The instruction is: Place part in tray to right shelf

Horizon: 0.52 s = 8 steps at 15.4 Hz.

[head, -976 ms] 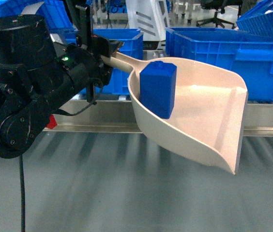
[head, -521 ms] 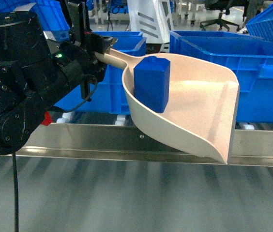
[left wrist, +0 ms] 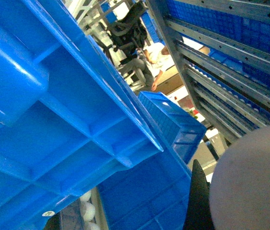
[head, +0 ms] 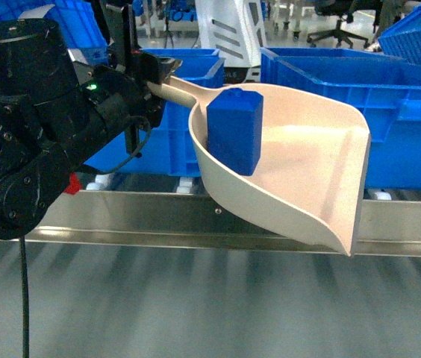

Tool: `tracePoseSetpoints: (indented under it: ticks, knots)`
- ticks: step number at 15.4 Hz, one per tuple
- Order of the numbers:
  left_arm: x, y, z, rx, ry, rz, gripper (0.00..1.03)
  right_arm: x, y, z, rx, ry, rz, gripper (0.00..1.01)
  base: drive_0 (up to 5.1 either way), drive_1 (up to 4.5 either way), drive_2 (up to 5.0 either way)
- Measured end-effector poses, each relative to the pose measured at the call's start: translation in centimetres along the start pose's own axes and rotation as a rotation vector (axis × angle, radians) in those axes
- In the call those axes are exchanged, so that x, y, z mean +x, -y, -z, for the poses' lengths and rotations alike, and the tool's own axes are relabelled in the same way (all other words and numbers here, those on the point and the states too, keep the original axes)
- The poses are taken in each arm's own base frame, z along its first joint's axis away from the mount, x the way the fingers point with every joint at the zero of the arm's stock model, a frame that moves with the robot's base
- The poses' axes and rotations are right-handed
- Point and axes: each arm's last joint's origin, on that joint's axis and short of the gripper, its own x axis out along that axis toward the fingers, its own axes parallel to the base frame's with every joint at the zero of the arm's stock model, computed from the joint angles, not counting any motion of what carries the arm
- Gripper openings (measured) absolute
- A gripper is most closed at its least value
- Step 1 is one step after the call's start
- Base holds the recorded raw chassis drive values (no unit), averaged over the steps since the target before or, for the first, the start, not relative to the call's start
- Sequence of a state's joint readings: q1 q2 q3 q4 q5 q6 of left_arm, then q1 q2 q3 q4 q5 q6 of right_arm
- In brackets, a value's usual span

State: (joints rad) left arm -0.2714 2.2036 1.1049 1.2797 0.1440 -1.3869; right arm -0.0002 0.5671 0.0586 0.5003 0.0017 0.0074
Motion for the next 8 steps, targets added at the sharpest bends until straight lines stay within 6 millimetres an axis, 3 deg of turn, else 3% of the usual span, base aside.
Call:
tracePoseSetpoints:
  ticks: [8]
  knots:
    - [0.00,0.00,0.00,0.000,0.000,0.000,0.13,0.00,0.00,0.00,0.000,0.000,0.000,0.98,0.0,0.00,0.0]
